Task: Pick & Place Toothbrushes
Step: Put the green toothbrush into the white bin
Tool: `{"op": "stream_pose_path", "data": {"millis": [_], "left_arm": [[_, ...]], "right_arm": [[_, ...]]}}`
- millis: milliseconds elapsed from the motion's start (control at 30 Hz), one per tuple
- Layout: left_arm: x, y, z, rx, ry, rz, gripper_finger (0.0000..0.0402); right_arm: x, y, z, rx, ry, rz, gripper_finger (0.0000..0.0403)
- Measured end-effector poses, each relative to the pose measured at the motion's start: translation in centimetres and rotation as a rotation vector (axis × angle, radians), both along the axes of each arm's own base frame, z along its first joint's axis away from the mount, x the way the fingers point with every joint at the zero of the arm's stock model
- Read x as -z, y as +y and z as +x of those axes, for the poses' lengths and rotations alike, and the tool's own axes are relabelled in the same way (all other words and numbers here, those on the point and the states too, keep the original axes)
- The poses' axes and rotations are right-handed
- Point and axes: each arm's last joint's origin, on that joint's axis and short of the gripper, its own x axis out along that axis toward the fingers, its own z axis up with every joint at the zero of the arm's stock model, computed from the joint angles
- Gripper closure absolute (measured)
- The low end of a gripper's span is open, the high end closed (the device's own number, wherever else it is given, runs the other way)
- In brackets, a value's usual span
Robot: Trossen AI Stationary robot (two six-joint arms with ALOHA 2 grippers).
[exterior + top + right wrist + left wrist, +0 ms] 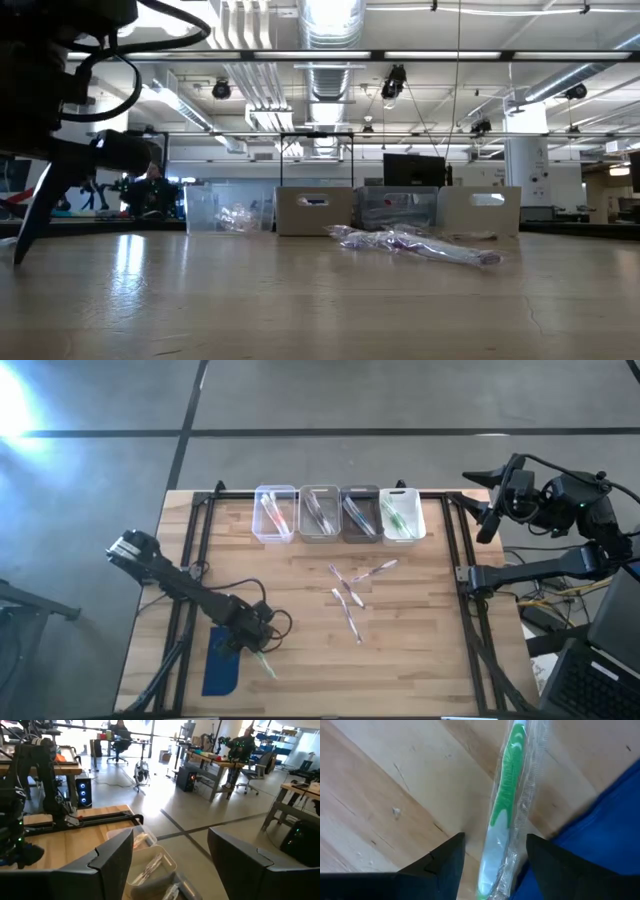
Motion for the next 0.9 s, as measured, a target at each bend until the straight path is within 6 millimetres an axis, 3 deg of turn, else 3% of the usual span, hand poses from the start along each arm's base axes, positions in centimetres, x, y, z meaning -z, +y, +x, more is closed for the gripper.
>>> {"op": "stream_pose_path", "data": {"millis": [200, 600, 767, 900], "left_arm": [[0.4, -0.1, 0.3, -0.001, -0.007, 0.05, 0.0194], [-0.4, -0.4, 1.0, 0.037, -0.05, 0.071, 0.0352], [-1.0, -0.7, 1.4, 0.03, -0.09, 0.039, 0.0389], [-2.2, -0.6, 1.5, -0.003, -0.125, 0.013, 0.0389]], "right_arm": [[0.0, 0.0, 0.0, 0.001, 0.0, 0.0, 0.015], [0.0, 0.0, 0.0, 0.001, 0.001, 0.0, 0.0188], [0.0, 0.0, 0.0, 0.0, 0.001, 0.0, 0.0199], [0.0, 0.0, 0.1, 0.0, 0.003, 0.0, 0.0206]]}}
